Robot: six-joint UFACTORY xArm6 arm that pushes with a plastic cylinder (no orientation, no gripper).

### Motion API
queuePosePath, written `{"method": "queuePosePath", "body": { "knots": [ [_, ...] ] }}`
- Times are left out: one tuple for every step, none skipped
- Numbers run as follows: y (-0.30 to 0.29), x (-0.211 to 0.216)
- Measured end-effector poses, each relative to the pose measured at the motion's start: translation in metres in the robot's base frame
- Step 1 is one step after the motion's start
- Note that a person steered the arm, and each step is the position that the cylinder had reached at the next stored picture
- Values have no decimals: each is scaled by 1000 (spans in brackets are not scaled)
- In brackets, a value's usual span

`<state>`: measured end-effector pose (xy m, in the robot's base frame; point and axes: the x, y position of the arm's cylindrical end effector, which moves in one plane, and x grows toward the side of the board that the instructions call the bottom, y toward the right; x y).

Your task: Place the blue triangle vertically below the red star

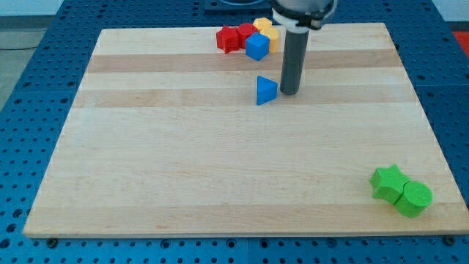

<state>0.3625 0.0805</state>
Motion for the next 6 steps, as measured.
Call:
{"method": "queuePosePath", "body": {
  "knots": [
    [-4,14],
    [15,59],
    [-12,63],
    [-27,30],
    [-37,0],
    [-45,-9]
  ]
}}
